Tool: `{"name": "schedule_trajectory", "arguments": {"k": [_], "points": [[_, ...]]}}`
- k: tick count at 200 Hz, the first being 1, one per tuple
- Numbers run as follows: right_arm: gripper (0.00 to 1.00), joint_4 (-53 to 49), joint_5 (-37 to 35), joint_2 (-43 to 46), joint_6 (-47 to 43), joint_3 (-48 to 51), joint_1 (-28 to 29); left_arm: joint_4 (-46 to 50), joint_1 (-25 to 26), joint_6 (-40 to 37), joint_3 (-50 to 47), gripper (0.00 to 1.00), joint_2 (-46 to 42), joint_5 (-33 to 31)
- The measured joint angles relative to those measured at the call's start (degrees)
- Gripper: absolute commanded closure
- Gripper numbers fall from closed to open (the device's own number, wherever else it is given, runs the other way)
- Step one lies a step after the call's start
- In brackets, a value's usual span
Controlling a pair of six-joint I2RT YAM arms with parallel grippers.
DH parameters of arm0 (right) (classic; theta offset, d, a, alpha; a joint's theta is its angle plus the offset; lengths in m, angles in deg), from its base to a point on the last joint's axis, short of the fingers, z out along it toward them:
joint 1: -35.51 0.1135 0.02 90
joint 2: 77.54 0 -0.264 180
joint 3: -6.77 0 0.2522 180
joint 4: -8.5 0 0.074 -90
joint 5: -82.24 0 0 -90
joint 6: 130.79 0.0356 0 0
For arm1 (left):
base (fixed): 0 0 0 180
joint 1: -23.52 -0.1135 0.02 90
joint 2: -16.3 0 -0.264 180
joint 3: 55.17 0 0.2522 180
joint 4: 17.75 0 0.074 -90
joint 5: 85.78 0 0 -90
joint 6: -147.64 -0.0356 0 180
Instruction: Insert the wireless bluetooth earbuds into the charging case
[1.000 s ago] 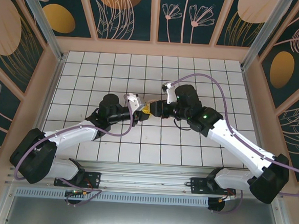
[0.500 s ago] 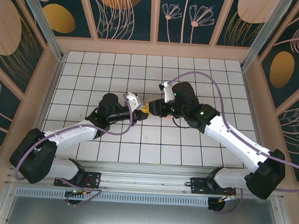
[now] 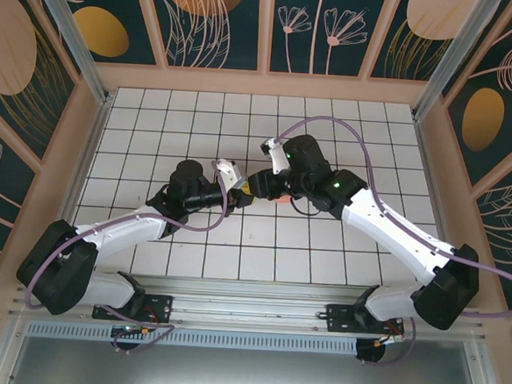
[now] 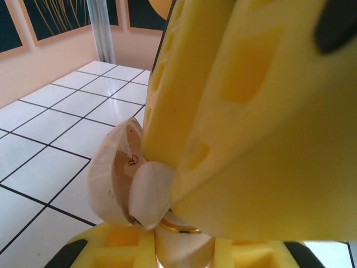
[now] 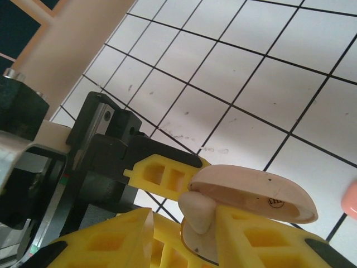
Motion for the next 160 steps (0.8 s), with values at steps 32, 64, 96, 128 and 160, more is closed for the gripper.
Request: {"name": "schedule_trajectory", "arguments": {"k": [32,64,96,128,160], "points": [[0.69,-2.9,-1.9,-1.7,-1.2,-2.0,0.8,1.0,0.0,0.0,0.0,0.89,0.0,-0.2],[0.78,-4.7,-4.1,-2.6,-1.6,-2.7,1.3,2.0,0.0,-0.4,0.0,0.89,0.0,-0.2],[0.83,-4.7,-4.9,-2.6,-1.0,-2.7,1.6,2.2,0.0,-0.4,0.0,0.89,0.0,-0.2],[0.84,-3.2,-5.2,-1.6,1.6,-1.7,1.6,1.7,0.0,-0.7,0.0,0.9,0.0,-0.6],[0.86,-1.0,-6.0,0.2,5.4,0.4,1.7,0.9,0.3,-1.0,0.0,0.9,0.0,-0.8]]}}
